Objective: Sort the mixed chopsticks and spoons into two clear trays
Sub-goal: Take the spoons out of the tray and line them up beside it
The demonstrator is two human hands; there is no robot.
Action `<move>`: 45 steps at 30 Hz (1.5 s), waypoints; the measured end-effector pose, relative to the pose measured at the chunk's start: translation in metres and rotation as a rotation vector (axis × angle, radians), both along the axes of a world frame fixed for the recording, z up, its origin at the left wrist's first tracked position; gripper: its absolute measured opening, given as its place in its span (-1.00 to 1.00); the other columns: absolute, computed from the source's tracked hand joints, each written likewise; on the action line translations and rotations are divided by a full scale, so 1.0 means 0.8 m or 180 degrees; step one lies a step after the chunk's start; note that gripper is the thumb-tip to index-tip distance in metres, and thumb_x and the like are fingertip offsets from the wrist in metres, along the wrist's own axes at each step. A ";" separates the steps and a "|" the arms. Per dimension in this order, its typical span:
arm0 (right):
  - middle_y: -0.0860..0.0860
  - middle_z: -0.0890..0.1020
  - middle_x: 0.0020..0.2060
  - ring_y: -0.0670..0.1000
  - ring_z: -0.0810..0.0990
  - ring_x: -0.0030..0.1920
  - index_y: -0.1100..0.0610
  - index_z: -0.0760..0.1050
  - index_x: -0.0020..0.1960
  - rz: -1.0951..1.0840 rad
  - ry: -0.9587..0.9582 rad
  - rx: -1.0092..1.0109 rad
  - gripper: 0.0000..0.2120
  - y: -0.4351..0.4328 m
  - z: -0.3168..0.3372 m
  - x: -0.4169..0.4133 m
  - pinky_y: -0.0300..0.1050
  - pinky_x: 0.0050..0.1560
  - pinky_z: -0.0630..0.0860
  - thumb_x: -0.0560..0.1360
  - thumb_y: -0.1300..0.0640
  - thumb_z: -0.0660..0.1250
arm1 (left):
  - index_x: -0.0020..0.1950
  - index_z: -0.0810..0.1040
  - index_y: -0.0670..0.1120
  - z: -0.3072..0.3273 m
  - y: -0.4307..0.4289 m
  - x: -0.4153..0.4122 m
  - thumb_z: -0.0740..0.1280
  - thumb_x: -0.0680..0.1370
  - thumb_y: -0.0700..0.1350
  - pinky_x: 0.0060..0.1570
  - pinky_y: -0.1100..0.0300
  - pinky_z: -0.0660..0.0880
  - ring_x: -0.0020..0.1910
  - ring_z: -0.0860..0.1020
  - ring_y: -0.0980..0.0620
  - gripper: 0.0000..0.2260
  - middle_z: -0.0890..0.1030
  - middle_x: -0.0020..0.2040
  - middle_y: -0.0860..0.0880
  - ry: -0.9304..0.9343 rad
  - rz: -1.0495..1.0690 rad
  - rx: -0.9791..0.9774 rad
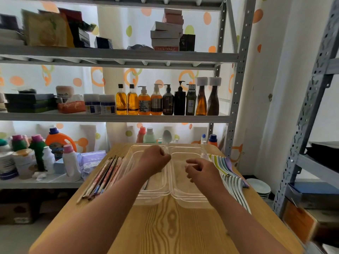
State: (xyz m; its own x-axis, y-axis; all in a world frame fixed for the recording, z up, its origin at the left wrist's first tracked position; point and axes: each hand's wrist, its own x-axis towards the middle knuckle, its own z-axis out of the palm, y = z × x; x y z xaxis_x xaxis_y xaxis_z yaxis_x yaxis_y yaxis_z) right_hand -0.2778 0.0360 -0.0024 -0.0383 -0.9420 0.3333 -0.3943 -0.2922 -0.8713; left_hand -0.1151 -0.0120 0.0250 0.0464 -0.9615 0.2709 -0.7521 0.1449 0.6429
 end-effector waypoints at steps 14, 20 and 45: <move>0.06 0.61 -0.03 0.03 0.62 -0.13 0.23 0.49 0.25 -0.0907 -0.0516 0.0143 -0.68 -0.007 -0.005 -0.046 -0.11 -0.14 0.62 0.53 0.15 0.31 | -0.25 0.41 -0.03 -0.029 0.052 -0.099 0.32 0.54 -0.05 -0.37 0.36 0.35 -0.39 0.36 0.17 -0.81 0.43 -0.34 0.06 -0.0718 -0.1162 -0.0329; 0.09 0.59 0.16 0.03 0.56 0.03 0.16 0.58 0.10 -0.1332 -0.0244 0.0139 -0.75 -0.005 -0.013 -0.080 -0.19 -0.07 0.48 0.44 0.16 0.37 | -0.15 0.51 0.00 -0.040 0.056 -0.127 0.27 0.55 0.09 -0.28 0.26 0.39 -0.32 0.45 0.16 -0.80 0.51 -0.30 0.10 -0.0555 -0.1466 -0.0369; 0.11 0.62 0.09 0.09 0.55 0.10 0.19 0.55 0.19 -0.1406 0.0637 0.0909 -0.71 0.024 -0.076 -0.171 -0.06 0.08 0.48 0.49 0.16 0.32 | 0.00 0.58 -0.10 -0.049 -0.024 -0.005 0.23 0.55 -0.03 -0.11 0.14 0.41 -0.08 0.51 -0.06 -0.80 0.62 -0.03 -0.07 -0.0145 0.0454 -0.0086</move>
State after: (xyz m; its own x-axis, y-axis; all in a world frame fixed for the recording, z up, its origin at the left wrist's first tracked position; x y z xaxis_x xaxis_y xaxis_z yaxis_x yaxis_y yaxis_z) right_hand -0.4144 0.0549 -0.0631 -0.4118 -0.9048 0.1085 -0.5915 0.1748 -0.7872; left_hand -0.1195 -0.0309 -0.0145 0.1691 -0.9383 0.3016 -0.7947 0.0512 0.6049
